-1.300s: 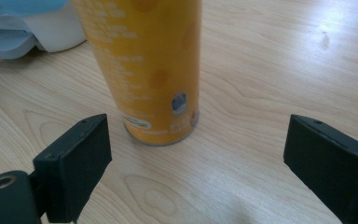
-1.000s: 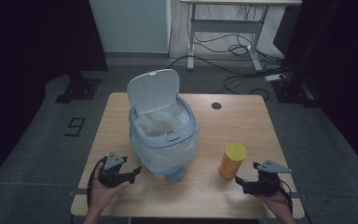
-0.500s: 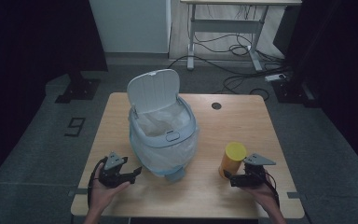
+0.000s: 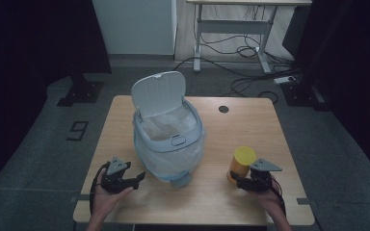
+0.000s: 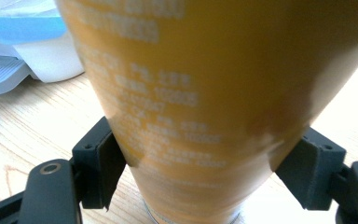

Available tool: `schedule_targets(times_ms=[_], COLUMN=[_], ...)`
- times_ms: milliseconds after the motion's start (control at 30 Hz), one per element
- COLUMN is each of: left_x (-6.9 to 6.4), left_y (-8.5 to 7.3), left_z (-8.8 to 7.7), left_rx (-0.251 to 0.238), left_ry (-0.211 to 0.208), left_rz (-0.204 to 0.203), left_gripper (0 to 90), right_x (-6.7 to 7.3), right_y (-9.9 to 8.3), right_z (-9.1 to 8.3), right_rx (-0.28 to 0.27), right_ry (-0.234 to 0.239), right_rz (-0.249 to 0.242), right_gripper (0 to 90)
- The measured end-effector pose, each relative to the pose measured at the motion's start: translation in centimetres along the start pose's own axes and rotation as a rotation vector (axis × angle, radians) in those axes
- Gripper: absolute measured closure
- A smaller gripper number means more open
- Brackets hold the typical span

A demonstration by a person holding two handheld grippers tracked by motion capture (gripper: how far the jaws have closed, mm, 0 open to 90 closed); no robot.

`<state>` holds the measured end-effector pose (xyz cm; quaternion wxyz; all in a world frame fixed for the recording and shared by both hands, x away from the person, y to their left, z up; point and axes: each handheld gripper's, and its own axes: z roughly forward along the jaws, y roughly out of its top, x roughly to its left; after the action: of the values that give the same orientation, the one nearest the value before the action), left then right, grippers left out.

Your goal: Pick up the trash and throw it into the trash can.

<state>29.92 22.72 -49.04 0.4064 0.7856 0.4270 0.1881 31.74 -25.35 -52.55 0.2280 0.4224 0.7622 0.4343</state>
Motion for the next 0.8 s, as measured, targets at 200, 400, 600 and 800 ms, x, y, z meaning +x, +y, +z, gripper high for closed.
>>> schedule_targets(times_ms=[200, 400, 600, 800], left_x=[0.0, 0.0, 0.0, 0.0], left_y=[-0.1, -0.1, -0.1, -0.2], left_z=[0.1, 0.2, 0.2, 0.2], left_rx=[0.003, 0.010, 0.009, 0.011], left_ry=[0.002, 0.002, 0.003, 0.003], left_rz=[-0.001, 0.005, 0.005, 0.002], left_gripper=[27.4, 27.4, 27.4, 27.4], right_x=[-0.3, -0.5, -0.7, -0.6], right_y=[0.4, 0.9, 1.4, 2.2], right_z=[-1.3, -2.7, -3.9, -4.8], right_rx=[-0.035, -0.057, -0.081, -0.102], right_ry=[-0.007, -0.006, 0.006, 0.011], right_rz=[0.018, 0.025, 0.042, 0.040], right_gripper=[23.7, 23.7, 23.7, 23.8])
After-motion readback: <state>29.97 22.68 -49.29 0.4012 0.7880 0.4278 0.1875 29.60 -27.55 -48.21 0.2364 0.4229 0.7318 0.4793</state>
